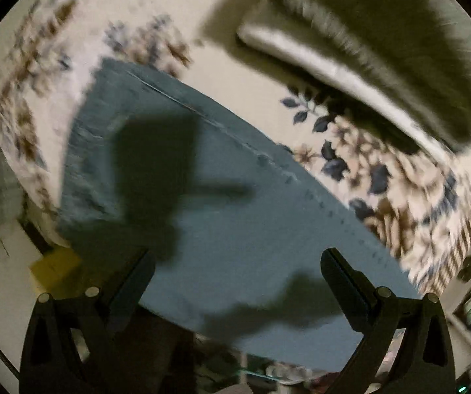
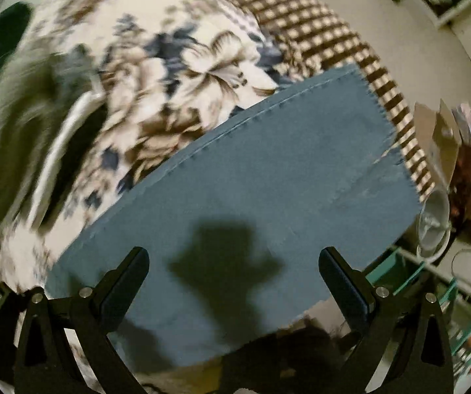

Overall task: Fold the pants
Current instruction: 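Lower both grippers onto the jeans' leg hems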

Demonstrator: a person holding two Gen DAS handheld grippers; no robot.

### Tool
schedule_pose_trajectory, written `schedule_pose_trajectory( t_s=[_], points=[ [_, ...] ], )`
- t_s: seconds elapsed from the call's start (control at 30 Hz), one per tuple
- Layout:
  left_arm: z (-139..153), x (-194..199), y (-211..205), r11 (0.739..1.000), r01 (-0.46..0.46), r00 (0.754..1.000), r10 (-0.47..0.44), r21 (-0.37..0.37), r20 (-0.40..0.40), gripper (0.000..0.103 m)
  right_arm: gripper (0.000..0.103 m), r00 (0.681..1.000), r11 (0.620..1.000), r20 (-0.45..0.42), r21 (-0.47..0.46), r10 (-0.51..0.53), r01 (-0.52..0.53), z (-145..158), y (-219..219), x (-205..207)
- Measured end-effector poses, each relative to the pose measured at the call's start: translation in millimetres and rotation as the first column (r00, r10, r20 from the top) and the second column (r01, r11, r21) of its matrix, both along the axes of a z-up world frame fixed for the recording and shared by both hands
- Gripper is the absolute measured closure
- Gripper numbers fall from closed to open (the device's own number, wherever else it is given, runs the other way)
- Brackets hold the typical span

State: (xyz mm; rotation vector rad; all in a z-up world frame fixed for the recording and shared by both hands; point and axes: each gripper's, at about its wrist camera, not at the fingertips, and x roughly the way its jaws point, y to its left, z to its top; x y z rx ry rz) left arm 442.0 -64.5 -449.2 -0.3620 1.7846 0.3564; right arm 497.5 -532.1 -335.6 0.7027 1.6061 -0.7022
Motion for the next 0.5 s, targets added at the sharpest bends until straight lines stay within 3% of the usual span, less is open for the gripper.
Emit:
schedule_pose_trajectory(
  t_s=[0.13, 0.27, 0.3, 0.33, 0.37, 0.43, 0.5],
  points=[
    [-59, 36, -17, 0.999, -0.045, 0.995, 0.045, -0.007, -0.086, 0.000, 0.000, 0.994, 0.997, -0.073, 0.012, -0.077, 0.078, -69, -28, 24],
    [-99, 55, -24, 0.997, -0.040, 0.990, 0.048, 0.063, -0.136, 0.001, 0.000, 0.982, 0.989, -0.119, 0.020, -0.143, 0.147, -106, -47, 29],
    [-105, 57, -24, 0.996, -0.037, 0.988, 0.048, 0.078, -0.144, 0.010, 0.000, 0.978, 0.986, -0.133, 0.023, -0.162, 0.167, -119, -52, 35],
    [-110, 57, -23, 0.995, -0.030, 0.988, 0.044, 0.093, -0.146, 0.026, 0.000, 0.973, 0.982, -0.144, 0.031, -0.179, 0.185, -130, -54, 38],
    [-113, 57, -23, 0.994, -0.019, 0.989, 0.034, 0.105, -0.145, 0.033, 0.001, 0.969, 0.978, -0.155, 0.040, -0.195, 0.203, -140, -57, 41],
    [-115, 54, -21, 0.996, -0.013, 0.994, 0.023, 0.083, -0.112, 0.060, 0.004, 0.958, 0.969, -0.176, 0.061, -0.226, 0.239, -157, -58, 44],
    [-106, 49, -19, 0.996, 0.001, 0.998, 0.005, 0.084, -0.063, 0.077, 0.021, 0.953, 0.964, -0.185, 0.074, -0.239, 0.256, -167, -59, 45]
  ],
)
